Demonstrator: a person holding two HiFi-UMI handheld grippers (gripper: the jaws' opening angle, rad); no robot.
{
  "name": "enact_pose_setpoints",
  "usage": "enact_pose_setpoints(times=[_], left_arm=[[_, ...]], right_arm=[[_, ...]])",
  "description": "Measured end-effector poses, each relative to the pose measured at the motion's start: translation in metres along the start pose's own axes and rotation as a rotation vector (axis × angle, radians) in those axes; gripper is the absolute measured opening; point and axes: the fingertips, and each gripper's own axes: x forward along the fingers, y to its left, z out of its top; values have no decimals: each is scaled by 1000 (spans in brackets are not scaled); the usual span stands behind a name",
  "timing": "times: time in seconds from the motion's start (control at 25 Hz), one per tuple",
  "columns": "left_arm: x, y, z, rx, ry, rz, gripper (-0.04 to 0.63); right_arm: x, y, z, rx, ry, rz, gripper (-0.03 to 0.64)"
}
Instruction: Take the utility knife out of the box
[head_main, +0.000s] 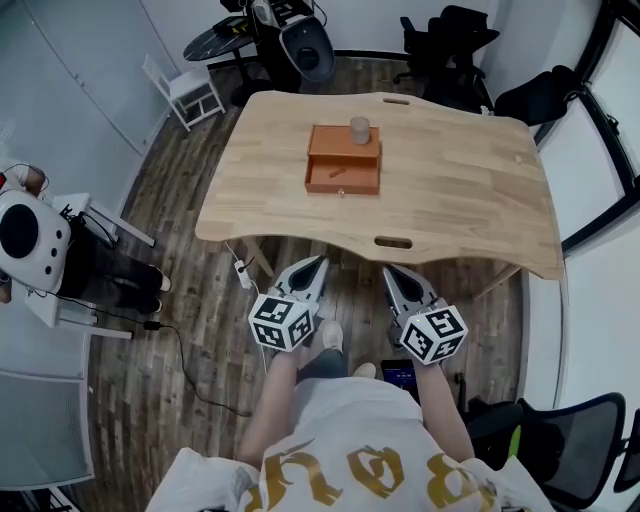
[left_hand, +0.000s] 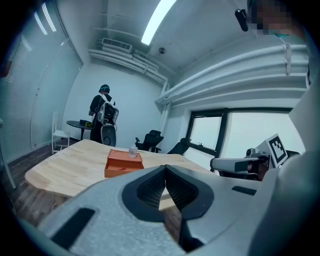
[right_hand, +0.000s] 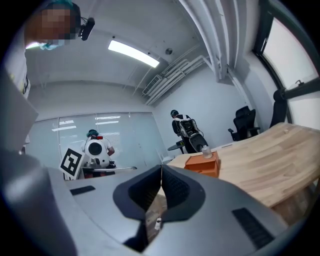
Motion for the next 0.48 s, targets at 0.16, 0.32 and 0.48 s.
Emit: enact_pose_setpoints(times=[0.16, 0.32, 0.48], left_arm=[[13, 12, 1, 0, 2, 3, 9], [36, 29, 5, -7, 0, 1, 9], [76, 56, 11, -9, 13, -16, 9]], right_arm=[[13, -14, -5, -67, 40, -43, 11], [32, -35, -6, -64, 58, -68, 12], [67, -68, -1, -43, 77, -96, 12]])
